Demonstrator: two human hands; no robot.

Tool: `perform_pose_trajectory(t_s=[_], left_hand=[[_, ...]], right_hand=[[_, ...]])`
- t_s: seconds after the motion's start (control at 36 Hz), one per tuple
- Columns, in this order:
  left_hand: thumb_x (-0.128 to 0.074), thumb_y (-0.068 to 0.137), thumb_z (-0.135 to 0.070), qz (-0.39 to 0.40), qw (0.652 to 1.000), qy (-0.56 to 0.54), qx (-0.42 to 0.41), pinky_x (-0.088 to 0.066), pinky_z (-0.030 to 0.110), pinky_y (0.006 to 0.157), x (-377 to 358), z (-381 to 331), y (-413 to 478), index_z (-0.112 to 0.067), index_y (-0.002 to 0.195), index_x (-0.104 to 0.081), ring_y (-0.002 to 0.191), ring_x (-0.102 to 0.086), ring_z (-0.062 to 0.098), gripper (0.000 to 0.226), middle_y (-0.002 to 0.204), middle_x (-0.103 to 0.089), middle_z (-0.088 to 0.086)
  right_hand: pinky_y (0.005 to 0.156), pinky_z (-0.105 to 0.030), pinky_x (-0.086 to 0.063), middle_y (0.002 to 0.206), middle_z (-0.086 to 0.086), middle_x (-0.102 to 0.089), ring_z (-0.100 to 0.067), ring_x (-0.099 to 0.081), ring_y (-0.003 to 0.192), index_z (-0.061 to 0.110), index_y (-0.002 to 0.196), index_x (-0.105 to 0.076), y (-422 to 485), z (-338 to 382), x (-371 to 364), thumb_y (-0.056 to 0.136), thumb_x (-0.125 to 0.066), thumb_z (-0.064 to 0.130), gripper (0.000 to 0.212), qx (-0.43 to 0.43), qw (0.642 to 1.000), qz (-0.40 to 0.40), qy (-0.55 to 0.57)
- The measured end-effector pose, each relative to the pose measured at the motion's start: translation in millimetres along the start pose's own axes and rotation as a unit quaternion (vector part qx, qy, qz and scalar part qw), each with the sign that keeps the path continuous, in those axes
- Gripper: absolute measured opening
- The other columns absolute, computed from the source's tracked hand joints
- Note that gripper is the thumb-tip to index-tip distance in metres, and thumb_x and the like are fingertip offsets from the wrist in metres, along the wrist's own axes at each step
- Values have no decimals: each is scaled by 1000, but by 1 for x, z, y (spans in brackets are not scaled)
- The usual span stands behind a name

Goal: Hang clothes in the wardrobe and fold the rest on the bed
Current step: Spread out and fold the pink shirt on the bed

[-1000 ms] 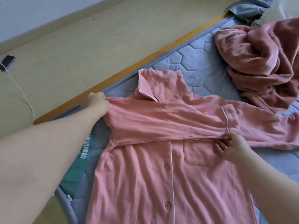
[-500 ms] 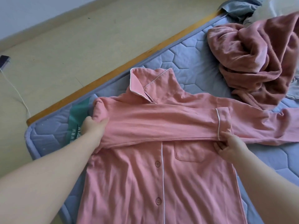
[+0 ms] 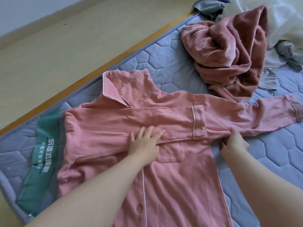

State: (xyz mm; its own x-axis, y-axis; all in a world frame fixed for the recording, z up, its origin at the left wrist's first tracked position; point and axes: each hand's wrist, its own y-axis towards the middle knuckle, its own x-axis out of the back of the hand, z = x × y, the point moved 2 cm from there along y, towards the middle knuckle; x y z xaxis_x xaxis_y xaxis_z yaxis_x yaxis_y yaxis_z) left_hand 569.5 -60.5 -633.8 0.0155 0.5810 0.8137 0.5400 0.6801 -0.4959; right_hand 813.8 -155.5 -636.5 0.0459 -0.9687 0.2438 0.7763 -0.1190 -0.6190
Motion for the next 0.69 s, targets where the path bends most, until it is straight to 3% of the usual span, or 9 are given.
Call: perform_pose_trajectory(t_s=[0.11, 0.19, 0.28, 0.33, 0.42, 0.47, 0.5, 0.58, 0.69], left_hand=[[-36, 95, -25, 91, 993, 74, 15, 5, 56, 112, -15, -12, 10, -49, 144, -14, 145, 6, 28, 60, 159, 6, -2], [-41, 93, -31, 126, 990, 58, 18, 3, 51, 114, -11, -11, 17, -50, 144, -17, 146, 3, 26, 59, 159, 6, -2], [-37, 90, -52, 165, 985, -35, 19, -2, 47, 116, -6, -2, 27, -48, 142, -27, 146, -4, 22, 53, 159, -2, -3], [-23, 84, -58, 153, 968, -197, 23, -25, 37, 111, 3, 1, 26, -34, 137, -42, 136, -32, 21, 62, 154, -25, 3], [-37, 96, -36, 5, 812, -569, 131, -44, 19, 58, 18, 7, 18, -13, 109, -60, 74, -54, 5, 35, 125, -55, 10], [-47, 93, -35, -105, 673, -706, 196, -48, 14, 53, 21, 17, 8, -13, 92, -59, 66, -57, 6, 25, 107, -58, 8], [-44, 95, -36, -137, 607, -752, 216, -50, 18, 57, 20, 22, 5, -17, 85, -56, 67, -57, 11, 25, 99, -59, 8], [-31, 98, -28, -180, 457, -835, 250, -48, 35, 75, 21, 34, 0, -20, 83, -57, 75, -56, 20, 31, 85, -58, 6], [-32, 93, -46, -166, 370, -887, 222, -47, 42, 86, 24, 52, -10, -25, 100, -65, 96, -60, 28, 40, 99, -67, 5]], right_hand=[[46, -21, -50, 111, 1, -63, -12, -62, 77, 20, 118, -57, 18, 19, -2, 78, -70, 27, 44, -76, 986, 96, 112], [56, -20, -51, 106, 6, -66, -14, -65, 87, 21, 110, -62, 21, 41, -6, 72, -68, 26, 39, -77, 979, 131, 137], [75, -26, -53, 106, -2, -62, -14, -63, 90, 22, 115, -54, -7, 75, -21, 69, -61, 6, 49, 104, 960, 186, 181], [67, -19, -48, 82, -1, -55, -5, -55, 70, 18, 99, -54, -55, 82, -31, 75, -50, -5, 33, 296, 911, 278, 70], [62, -24, -40, 73, 7, -49, -7, -49, 67, 17, 103, -64, -114, 45, -43, 79, -41, 12, 34, 500, 703, 387, -327], [74, -30, -42, 98, 5, -53, -17, -56, 91, 38, 126, -55, -118, 6, -43, 86, -38, 21, 46, 533, 507, 396, -550], [76, -31, -40, 107, 1, -51, -23, -55, 101, 44, 130, -49, -117, -8, -41, 90, -37, 19, 48, 513, 461, 394, -607], [86, -33, -39, 116, -2, -47, -27, -48, 112, 49, 136, -38, -103, -31, -33, 94, -33, 16, 53, 460, 453, 364, -671], [94, -36, -35, 116, -1, -47, -25, -44, 113, 49, 138, -34, -98, -38, -29, 94, -33, 15, 56, 461, 473, 321, -679]])
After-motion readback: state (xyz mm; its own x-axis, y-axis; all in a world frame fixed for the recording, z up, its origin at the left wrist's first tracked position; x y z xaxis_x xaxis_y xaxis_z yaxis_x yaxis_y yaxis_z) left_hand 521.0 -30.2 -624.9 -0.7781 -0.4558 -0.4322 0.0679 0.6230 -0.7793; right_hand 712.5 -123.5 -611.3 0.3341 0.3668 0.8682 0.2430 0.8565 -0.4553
